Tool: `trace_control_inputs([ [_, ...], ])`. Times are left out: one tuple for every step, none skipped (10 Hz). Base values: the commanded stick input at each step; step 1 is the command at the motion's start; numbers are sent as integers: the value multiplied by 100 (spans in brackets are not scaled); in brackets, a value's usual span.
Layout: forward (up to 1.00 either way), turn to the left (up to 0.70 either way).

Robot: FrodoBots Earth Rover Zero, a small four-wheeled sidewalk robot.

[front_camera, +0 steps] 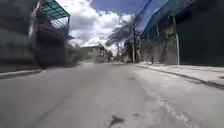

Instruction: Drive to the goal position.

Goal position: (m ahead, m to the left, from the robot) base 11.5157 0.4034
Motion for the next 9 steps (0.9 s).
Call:
trace_control_inputs([
  [100,-34],
  [100,-23],
  [100,0],
  [100,0],
  [100,0],
  [100,0],
  [100,0],
  [100,0],
  [100,0],
])
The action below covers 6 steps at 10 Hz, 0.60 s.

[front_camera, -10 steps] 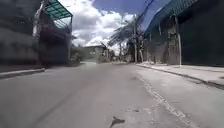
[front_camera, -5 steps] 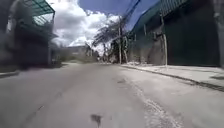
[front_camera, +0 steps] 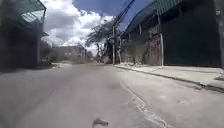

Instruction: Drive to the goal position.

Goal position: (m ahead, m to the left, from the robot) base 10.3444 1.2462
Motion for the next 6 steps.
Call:
trace_control_inputs([
  [100,0],
  [100,0],
  [100,0],
  [100,0],
  [100,0],
  [100,0],
])
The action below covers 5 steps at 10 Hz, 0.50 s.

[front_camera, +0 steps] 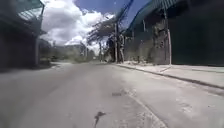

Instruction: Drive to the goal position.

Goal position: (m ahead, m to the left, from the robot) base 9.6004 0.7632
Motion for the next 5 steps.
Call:
trace_control_inputs([
  [100,0],
  [100,0],
  [100,0],
  [100,0],
  [100,0],
])
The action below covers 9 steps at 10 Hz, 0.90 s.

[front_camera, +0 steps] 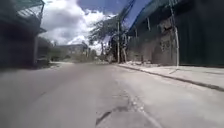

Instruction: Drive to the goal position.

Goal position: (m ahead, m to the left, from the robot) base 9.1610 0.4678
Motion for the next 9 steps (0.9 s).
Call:
trace_control_inputs([
  [100,0],
  [100,0],
  [100,0],
  [100,0],
  [100,0],
  [100,0],
  [100,0],
  [100,0],
  [100,0],
])
